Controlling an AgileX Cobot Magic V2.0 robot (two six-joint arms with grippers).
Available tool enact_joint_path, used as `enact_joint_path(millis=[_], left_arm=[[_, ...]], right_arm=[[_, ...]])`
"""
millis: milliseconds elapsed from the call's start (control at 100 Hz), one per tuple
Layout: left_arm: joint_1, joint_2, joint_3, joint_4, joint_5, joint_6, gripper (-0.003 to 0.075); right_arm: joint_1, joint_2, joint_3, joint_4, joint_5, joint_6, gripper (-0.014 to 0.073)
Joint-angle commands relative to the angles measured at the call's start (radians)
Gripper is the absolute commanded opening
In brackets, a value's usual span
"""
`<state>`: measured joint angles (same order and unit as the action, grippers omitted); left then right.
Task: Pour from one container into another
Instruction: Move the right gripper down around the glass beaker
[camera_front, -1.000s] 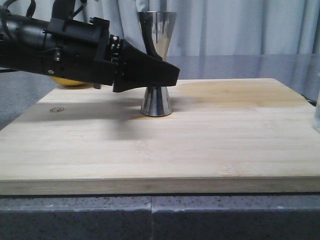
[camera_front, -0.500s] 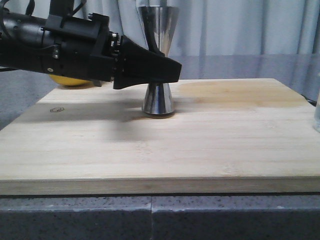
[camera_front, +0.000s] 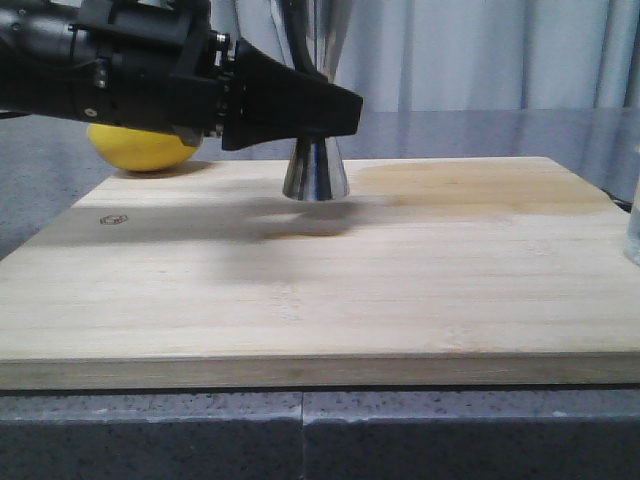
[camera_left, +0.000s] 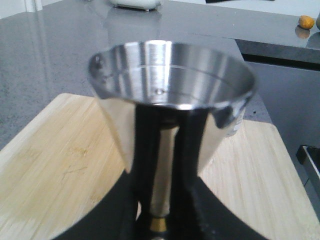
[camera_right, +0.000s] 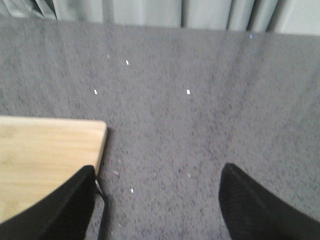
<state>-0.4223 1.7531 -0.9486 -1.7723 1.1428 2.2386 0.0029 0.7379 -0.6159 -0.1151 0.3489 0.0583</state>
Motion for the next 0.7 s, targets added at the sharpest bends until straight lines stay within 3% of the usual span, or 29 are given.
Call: enact_joint_path(millis=[0, 260, 440, 690], left_arm=[[-0.007, -0.067, -0.027, -0.078, 0.126, -0.031, -0.0019], [-0.004, -0.083, -0.027, -0.078, 0.126, -0.032, -0.0019], [-0.004, -0.083, -0.027, -0.078, 0.126, -0.032, -0.0019], [-0.004, -0.083, -0.027, -0.078, 0.126, -0.032, -0.0019]], right_arm=[[0.001, -0.018, -0.038, -0.013, -0.041, -0.006, 0.0474], [0.001, -0.163, -0.038, -0.009, 0.085, -0.006, 0.0474], [0.001, -0.294, -0.038, 0.079, 0.199, -0.01, 0.0474], [0.001, -0.431, 0.068, 0.413, 0.251, -0.306, 0.0474]])
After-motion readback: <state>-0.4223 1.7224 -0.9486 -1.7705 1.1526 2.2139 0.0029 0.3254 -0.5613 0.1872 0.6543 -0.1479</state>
